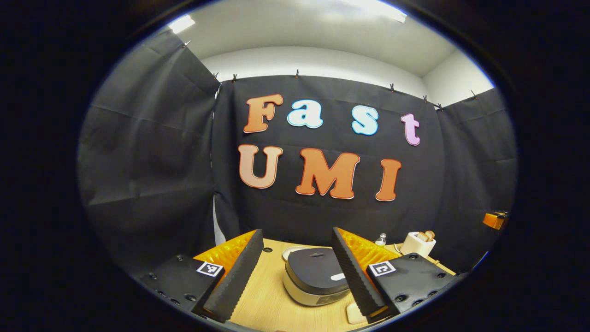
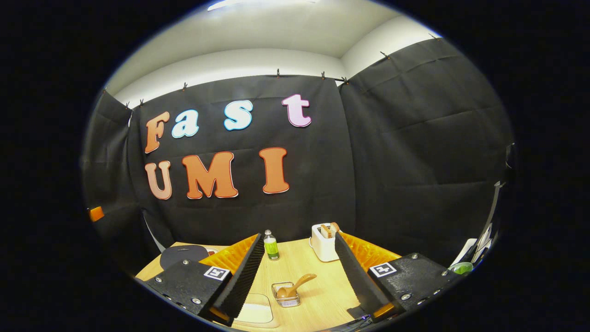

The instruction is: Close the left gripper, press the button to open the rice cooker; take a wooden spoon from the chopstick holder with the right hand, scoop a spoonful of rice and pour it into the rice cooker, then put the wooden spoon back into the chopstick holder.

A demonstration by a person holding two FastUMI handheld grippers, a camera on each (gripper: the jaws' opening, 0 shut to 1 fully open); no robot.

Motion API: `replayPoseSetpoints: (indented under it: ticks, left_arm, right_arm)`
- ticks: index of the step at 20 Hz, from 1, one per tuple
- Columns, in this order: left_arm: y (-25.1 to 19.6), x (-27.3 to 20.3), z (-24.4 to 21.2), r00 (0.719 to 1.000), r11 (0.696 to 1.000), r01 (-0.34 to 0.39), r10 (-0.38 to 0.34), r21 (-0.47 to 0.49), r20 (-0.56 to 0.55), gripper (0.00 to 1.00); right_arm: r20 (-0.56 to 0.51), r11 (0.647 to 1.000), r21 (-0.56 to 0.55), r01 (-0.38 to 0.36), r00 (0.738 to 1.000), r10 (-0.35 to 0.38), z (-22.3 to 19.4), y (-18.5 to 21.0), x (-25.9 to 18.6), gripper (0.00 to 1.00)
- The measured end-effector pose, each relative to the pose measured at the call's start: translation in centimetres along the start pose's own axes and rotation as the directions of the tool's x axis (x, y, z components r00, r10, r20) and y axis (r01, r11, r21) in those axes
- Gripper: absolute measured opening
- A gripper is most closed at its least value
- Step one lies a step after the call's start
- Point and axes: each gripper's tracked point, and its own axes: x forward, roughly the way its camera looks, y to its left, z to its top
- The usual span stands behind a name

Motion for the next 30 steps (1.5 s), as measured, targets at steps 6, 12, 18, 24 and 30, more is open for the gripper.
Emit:
replayPoseSetpoints:
  ticks: [6,12,18,24,30]
  left_arm:
    - [-3.8,0.1,-1.2,0.999,1.0,0.023,-0.024,-0.017,-0.031,0.97]
    - [-6.2,0.8,-0.8,0.999,0.999,0.035,-0.035,-0.008,-0.018,0.87]
    - [-6.5,1.8,-0.1,1.0,1.0,0.005,-0.005,0.009,0.007,0.52]
    - [-8.3,3.1,-2.1,0.996,0.997,0.062,-0.059,0.041,-0.069,0.04]
    - [-12.1,6.8,-7.2,0.949,0.982,0.184,-0.165,0.048,-0.267,0.04]
  right_arm:
    - [-0.013,1.0,0.002,-0.021,1.0,0.021,-0.1,-1.8,1.2,1.0]
    - [-0.005,0.999,-0.032,-0.039,0.999,0.039,0.0,-2.4,2.4,0.95]
    - [-0.022,0.997,-0.049,-0.06,0.998,0.059,-0.7,-2.6,3.7,0.95]
    - [-0.043,0.996,-0.056,-0.065,0.997,0.063,-1.6,-2.9,4.9,0.95]
    - [-0.083,0.996,-0.046,-0.074,0.994,0.07,-3.4,-3.4,6.2,0.95]
